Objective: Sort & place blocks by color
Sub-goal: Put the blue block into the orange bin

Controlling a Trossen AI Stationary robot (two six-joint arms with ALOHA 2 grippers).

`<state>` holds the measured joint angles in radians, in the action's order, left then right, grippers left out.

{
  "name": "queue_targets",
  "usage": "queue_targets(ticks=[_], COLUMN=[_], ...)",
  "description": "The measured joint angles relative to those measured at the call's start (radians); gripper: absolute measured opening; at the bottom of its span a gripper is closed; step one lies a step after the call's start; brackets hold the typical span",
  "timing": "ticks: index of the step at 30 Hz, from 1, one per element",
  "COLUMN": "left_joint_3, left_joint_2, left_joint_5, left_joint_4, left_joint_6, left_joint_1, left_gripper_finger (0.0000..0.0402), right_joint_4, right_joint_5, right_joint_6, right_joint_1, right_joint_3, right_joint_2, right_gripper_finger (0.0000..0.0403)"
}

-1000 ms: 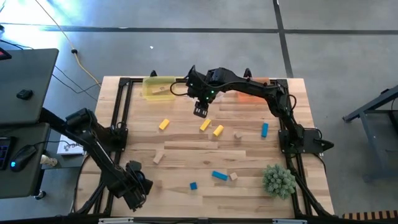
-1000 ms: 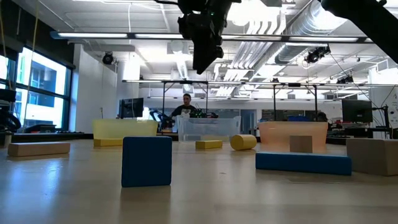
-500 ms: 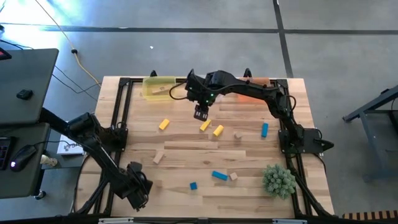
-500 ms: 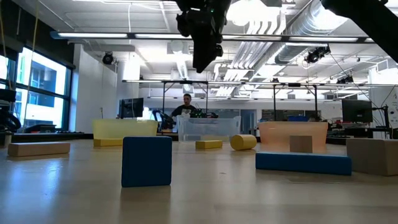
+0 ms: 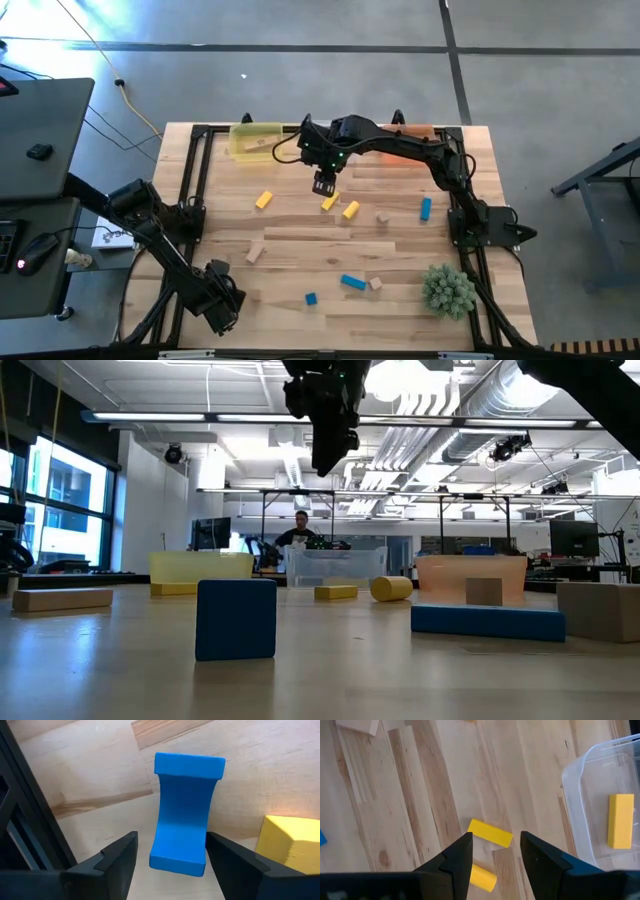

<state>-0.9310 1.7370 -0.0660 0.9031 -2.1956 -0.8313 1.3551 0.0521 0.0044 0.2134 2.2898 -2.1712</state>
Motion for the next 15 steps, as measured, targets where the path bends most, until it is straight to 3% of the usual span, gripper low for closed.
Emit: queue_targets(ticks=[11,15], left_joint_3=[0.000,0.001], left_joint_2=[0.001,-0.005], left_joint_5=[0.040,0.040], left_joint_4=[0.006,0.005], left_joint_6=[0.042,0.041], left_joint_1=[-0.002,-0.002], left_gripper_finger=[0.0108,0.0104], right_joint_4=[-0.001,-0.002], right_joint_5=[0.000,0.000], right_joint_6=[-0.006,-0.012], right_joint_1=[0.005,0.013], right_joint_3=[0.000,0.000], right_joint_2=[0.000,0.000], right_gripper_finger=[0.0154,0.0154])
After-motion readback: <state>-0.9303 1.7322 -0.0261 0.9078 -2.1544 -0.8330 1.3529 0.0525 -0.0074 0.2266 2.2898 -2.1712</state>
